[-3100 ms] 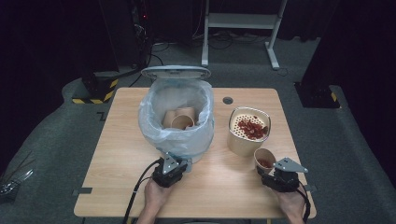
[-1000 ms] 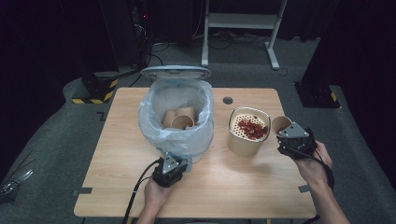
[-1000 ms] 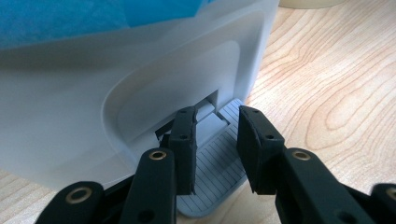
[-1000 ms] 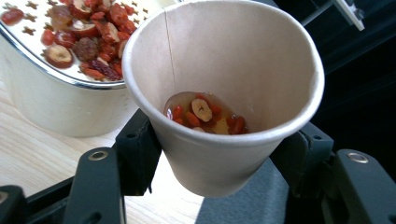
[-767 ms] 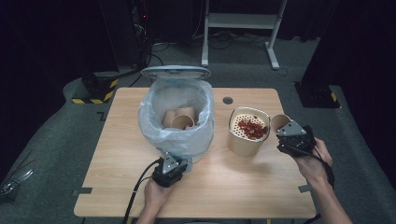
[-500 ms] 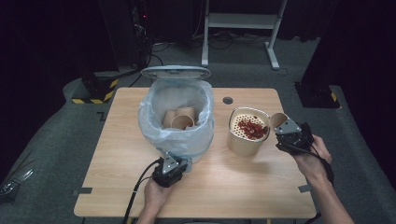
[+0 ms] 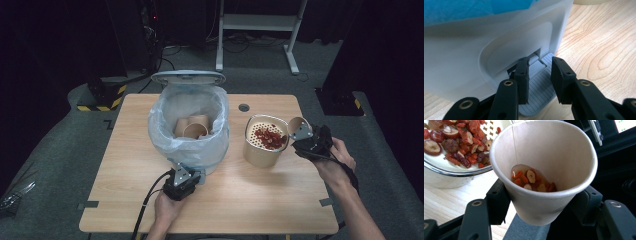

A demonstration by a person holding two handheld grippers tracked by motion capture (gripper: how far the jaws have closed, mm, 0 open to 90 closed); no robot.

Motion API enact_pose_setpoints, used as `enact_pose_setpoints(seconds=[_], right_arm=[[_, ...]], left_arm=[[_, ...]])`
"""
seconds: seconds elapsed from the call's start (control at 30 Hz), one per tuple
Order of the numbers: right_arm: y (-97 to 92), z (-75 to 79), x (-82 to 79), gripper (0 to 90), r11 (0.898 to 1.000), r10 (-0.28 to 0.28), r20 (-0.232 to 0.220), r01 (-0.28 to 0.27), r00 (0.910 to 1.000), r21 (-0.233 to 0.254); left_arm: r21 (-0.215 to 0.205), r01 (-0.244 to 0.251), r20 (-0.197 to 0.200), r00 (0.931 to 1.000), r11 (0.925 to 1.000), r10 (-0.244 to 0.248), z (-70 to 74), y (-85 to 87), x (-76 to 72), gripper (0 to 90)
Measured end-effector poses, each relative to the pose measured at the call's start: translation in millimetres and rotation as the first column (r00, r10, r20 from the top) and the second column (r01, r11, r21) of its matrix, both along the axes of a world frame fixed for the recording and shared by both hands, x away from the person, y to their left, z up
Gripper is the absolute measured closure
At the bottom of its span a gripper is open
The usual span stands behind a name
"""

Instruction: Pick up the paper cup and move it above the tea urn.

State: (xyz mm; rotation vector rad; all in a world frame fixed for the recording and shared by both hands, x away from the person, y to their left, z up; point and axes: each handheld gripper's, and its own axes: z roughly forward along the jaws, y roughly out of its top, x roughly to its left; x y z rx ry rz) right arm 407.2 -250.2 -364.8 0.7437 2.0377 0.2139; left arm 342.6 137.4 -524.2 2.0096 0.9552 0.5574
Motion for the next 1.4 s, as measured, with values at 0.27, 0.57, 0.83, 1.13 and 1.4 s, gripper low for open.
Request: enact_pose_setpoints(seconds=[0.27, 0.57, 0.83, 1.13, 1.4], right_arm=[[5.0, 0.9, 3.6, 38.1, 0.999, 0.005, -0.008, -0.005, 1.0000, -0.045], [12.0, 1.2, 6.4, 38.2, 0.994, 0.017, -0.014, -0.018, 0.9998, -0.109], [17.5, 0.5, 7.4, 38.1, 0.994, 0.019, -0.019, -0.021, 0.9996, -0.111], [19.5, 2.3, 5.2, 38.1, 0.991, 0.028, -0.015, -0.030, 0.9995, -0.130], [23.9, 3.6, 8.1, 38.1, 0.989, 0.036, -0.023, -0.039, 0.9991, -0.143]], left_arm=[[0.009, -0.008, 0.011, 0.9999, 0.9999, 0.008, 0.4, 0.4, 0.0, 67.6], [0.008, -0.008, 0.010, 0.9999, 0.9999, 0.008, 0.4, 0.6, 0.0, 67.3], [0.007, -0.009, 0.010, 0.9999, 0.9999, 0.009, 0.5, 0.7, 0.0, 67.1], [0.006, -0.008, 0.009, 0.9999, 1.0000, 0.008, 0.4, 0.8, 0.0, 67.0], [0.005, -0.008, 0.009, 0.9999, 1.0000, 0.008, 0.4, 0.9, 0.0, 67.0]])
